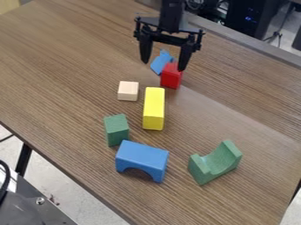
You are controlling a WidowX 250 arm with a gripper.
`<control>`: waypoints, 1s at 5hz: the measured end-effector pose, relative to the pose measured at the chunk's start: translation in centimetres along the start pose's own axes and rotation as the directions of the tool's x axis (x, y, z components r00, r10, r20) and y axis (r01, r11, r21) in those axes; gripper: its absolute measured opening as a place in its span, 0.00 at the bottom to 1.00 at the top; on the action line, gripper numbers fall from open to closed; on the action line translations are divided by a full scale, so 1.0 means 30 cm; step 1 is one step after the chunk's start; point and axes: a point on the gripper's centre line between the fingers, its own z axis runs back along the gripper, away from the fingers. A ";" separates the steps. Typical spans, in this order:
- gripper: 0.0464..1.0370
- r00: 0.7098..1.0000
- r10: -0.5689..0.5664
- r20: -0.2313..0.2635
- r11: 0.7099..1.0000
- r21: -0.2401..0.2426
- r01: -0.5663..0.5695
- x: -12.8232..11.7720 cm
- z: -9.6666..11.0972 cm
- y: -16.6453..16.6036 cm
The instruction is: Move the red block to the right
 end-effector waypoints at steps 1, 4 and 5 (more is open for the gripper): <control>0.96 1.000 -0.018 -0.018 1.000 -0.001 0.018 0.014 -0.028 -0.015; 0.92 0.998 -0.014 -0.067 1.000 -0.025 0.012 0.028 -0.093 -0.022; 0.64 0.999 -0.016 -0.048 0.999 -0.052 0.014 0.039 -0.095 -0.034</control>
